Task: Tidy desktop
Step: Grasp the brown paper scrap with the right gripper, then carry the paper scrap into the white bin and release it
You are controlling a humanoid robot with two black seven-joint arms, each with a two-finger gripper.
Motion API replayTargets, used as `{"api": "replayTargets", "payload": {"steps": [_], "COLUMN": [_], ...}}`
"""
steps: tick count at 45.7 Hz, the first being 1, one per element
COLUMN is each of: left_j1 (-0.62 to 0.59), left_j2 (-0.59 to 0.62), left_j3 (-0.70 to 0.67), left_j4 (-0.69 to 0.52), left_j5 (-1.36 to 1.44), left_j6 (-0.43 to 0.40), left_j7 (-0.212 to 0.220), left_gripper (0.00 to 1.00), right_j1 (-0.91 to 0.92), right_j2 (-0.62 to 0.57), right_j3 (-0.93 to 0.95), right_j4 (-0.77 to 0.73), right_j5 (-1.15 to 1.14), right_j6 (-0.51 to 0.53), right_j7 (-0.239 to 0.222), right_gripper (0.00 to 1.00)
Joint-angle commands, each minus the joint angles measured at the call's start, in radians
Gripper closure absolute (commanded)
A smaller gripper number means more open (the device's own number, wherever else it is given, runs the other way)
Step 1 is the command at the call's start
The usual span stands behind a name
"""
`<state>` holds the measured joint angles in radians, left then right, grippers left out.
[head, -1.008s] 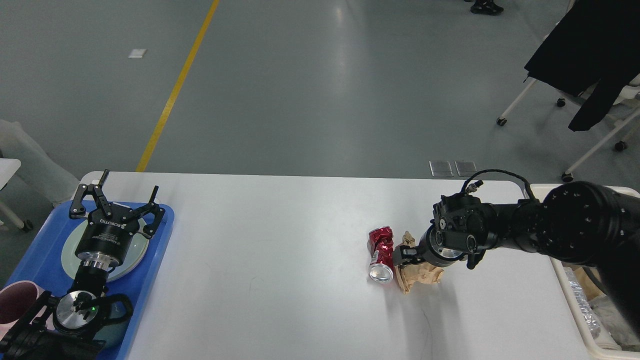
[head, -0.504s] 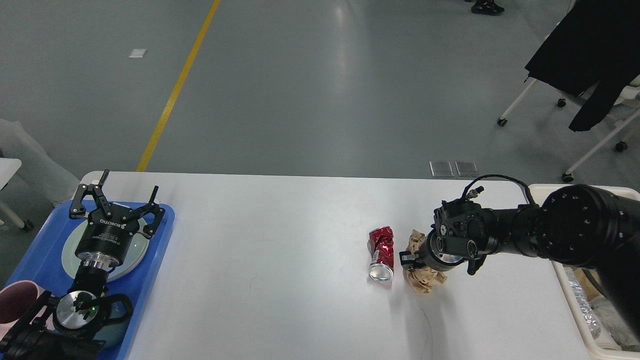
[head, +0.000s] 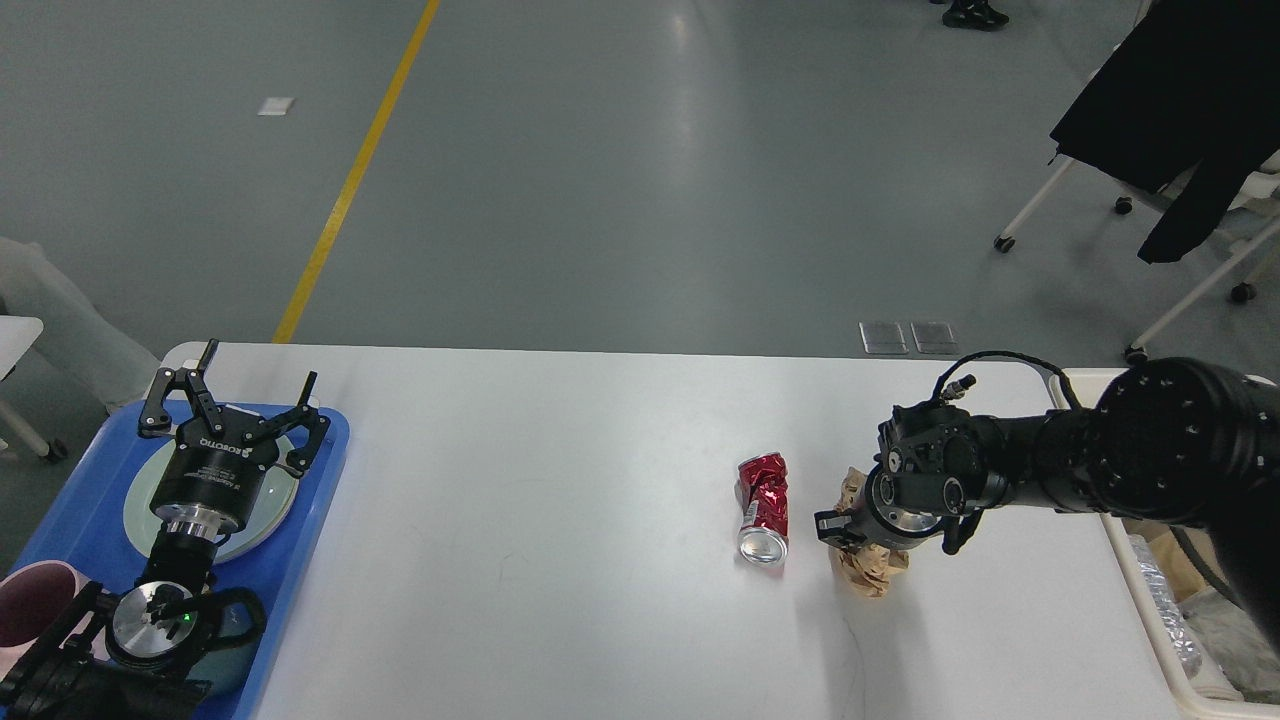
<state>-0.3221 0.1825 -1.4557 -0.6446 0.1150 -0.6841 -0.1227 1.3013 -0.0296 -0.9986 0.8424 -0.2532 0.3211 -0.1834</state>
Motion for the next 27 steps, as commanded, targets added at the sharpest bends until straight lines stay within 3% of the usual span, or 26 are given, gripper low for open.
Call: {"api": "replayTargets", "payload": {"steps": [1, 16, 24, 27], "left_j1": [0.000, 0.000, 0.000, 0.000], "left_j2": [0.000, 0.000, 0.000, 0.000], "left_j3": [0.000, 0.000, 0.000, 0.000], "left_j4": [-0.001, 0.000, 0.000, 0.000], "left_j5": [0.000, 0.000, 0.000, 0.000], "left_j6": [0.000, 0.000, 0.000, 0.000], "left_j7": [0.000, 0.000, 0.000, 0.000], "left_gripper": [0.04, 0.04, 0.04, 0.04], "right_j1": [0.047, 0.495, 0.800, 0.889], "right_j2": [-0.044, -0.254, -0.294, -0.303], "right_j3": [-0.002, -0.118, -0.222, -0.253], "right_j4": [0.055, 0.420, 0.645, 0.711], "right_j5": [0.002, 0.064, 0.095, 0.098], "right_j6": [0.039, 0.256, 0.308, 0.314], "right_j7": [-0.008, -0.016, 0.005, 0.045], "right_gripper": [1.00, 1.00, 1.00, 1.00]}}
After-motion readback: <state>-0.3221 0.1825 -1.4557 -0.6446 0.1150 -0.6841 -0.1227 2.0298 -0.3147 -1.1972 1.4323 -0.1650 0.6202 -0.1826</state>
